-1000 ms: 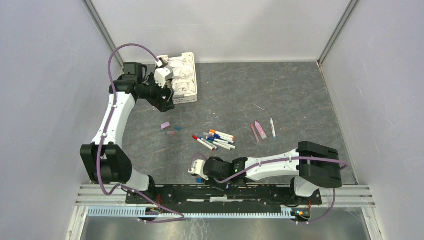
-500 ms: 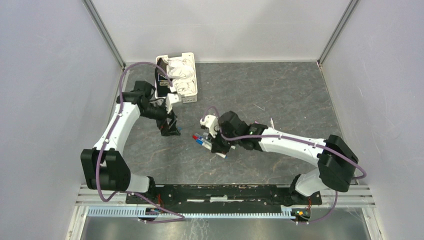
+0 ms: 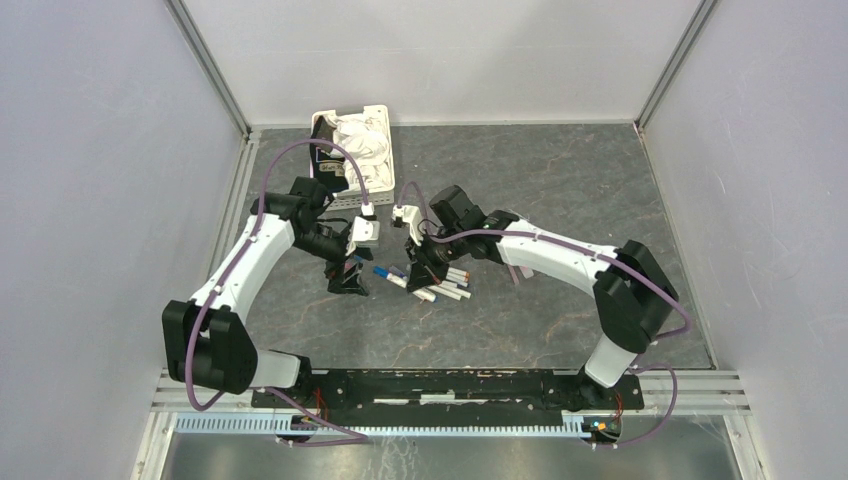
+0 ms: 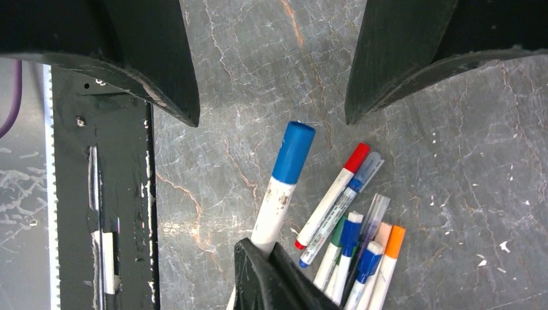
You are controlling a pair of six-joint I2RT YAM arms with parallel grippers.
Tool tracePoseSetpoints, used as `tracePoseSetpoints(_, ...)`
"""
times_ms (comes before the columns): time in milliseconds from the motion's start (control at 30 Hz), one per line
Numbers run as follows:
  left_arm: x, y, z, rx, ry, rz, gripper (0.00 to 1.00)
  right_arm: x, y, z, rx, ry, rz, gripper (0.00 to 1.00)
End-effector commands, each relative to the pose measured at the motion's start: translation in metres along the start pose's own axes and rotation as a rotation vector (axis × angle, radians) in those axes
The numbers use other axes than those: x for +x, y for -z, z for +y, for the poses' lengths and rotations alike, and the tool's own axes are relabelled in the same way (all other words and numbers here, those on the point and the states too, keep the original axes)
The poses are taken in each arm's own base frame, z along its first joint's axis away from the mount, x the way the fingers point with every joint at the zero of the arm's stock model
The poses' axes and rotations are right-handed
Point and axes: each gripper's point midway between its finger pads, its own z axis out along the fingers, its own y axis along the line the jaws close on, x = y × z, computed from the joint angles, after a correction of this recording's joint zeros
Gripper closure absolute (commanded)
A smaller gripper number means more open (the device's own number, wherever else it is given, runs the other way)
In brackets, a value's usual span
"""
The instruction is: Open the pen caps
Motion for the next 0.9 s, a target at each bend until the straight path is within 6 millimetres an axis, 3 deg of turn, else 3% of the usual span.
tracePoseSetpoints(0,-0.009,-0.005,-0.013,0.046,-0.103,-0.036,0.21,-0.023,0.003,0.017,-0.132,0.035,-0.031,1.00)
tracePoseSetpoints(167,-0.007,-0.008,-0.013,0.057,-0.124,-0.030,0.34,-0.028,0.003,0.015,-0.155,0.016,-0.038,1.00)
tracePoseSetpoints(400,-0.015,-0.007,-0.011,0.047,-0.151,-0.053,0.69,-0.032,0.003,0.013,-0.181,-0.021,-0.054,1.00)
tracePoseSetpoints(500,-0.017,-0.010,-0.014,0.065,-0.151,-0.064,0.73,-0.036,0.002,0.016,-0.202,-0.033,-0.060,0.99)
tracePoseSetpoints(567,-0.018,-0.013,-0.017,0.082,-0.154,-0.063,0.81,-0.037,0.000,0.017,-0.215,-0.047,-0.063,0.90)
tracePoseSetpoints(633,-0.017,-0.014,-0.017,0.088,-0.155,-0.061,0.97,-0.037,-0.001,0.019,-0.236,-0.065,-0.076,0.77)
tracePoseSetpoints(733,-0.018,-0.014,-0.014,0.080,-0.152,-0.057,0.98,-0.033,-0.004,0.020,-0.257,-0.103,-0.087,0.61)
tracePoseSetpoints(867,-0.022,-0.014,-0.010,0.056,-0.156,-0.072,0.98,-0.028,-0.008,0.024,-0.308,-0.166,-0.122,0.61)
